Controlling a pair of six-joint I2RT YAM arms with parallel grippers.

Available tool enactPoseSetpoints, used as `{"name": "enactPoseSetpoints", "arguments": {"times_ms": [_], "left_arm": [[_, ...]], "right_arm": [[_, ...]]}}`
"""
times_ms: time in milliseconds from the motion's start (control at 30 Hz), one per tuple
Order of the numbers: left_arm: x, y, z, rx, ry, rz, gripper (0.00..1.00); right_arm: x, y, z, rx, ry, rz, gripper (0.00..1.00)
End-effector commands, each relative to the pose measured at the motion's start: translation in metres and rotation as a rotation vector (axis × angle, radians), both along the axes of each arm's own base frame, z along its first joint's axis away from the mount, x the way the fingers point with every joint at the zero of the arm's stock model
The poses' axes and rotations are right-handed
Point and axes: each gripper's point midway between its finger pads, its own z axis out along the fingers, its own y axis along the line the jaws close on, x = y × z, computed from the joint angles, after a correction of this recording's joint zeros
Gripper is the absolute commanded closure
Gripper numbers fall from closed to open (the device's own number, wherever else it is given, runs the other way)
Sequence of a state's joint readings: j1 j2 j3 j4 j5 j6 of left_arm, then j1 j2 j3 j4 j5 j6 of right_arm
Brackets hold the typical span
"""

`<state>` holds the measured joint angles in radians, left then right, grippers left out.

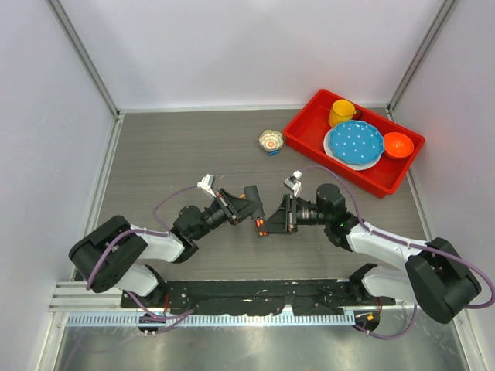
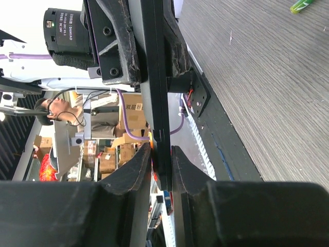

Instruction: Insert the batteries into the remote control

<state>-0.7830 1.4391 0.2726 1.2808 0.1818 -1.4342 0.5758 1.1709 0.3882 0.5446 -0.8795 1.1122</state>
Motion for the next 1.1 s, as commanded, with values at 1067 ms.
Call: {"name": "enactPoseSetpoints", "arguments": {"times_ms": [1067], "left_arm": [[-0.008, 0.004, 0.059, -0.156, -0.179, -0.012, 1.0]], "right_arm": [[0.014, 0.01, 0.016, -0.09, -0.101, 0.005, 0.56]]}}
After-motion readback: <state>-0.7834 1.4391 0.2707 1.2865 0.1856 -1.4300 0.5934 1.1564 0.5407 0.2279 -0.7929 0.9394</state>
